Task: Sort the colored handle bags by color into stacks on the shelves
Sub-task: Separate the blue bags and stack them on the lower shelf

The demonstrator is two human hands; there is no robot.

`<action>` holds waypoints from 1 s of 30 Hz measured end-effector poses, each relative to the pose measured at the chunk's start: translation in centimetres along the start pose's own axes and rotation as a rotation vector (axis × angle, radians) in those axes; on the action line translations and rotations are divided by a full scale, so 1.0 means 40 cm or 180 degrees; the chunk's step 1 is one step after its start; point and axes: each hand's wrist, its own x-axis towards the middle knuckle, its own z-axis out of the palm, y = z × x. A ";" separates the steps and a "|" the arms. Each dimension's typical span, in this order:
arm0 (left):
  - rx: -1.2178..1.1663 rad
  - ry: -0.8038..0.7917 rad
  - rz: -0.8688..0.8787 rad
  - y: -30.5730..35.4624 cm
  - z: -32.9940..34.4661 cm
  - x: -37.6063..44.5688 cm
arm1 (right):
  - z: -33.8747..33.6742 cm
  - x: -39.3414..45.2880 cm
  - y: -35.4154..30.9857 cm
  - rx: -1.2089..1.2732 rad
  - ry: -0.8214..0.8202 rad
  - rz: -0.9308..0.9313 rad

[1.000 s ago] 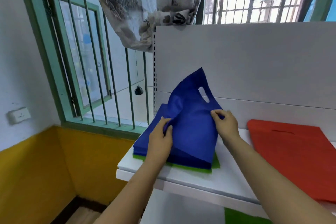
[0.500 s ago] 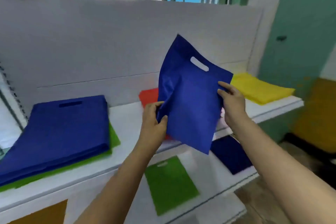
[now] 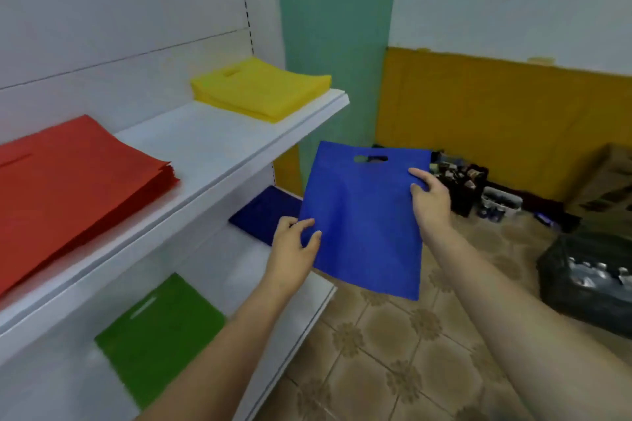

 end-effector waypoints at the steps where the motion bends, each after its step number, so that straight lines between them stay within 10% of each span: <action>1: -0.0069 -0.0136 -0.0195 -0.009 0.032 0.028 | -0.002 0.033 0.031 -0.0043 -0.0062 0.0052; 14: -0.2047 -0.0302 -0.3392 -0.224 0.263 0.232 | 0.178 0.336 0.322 -0.0473 -0.1036 0.0253; 30: -0.2360 0.0255 -0.3232 -0.540 0.262 0.458 | 0.611 0.639 0.450 -0.2879 -0.2395 -0.0238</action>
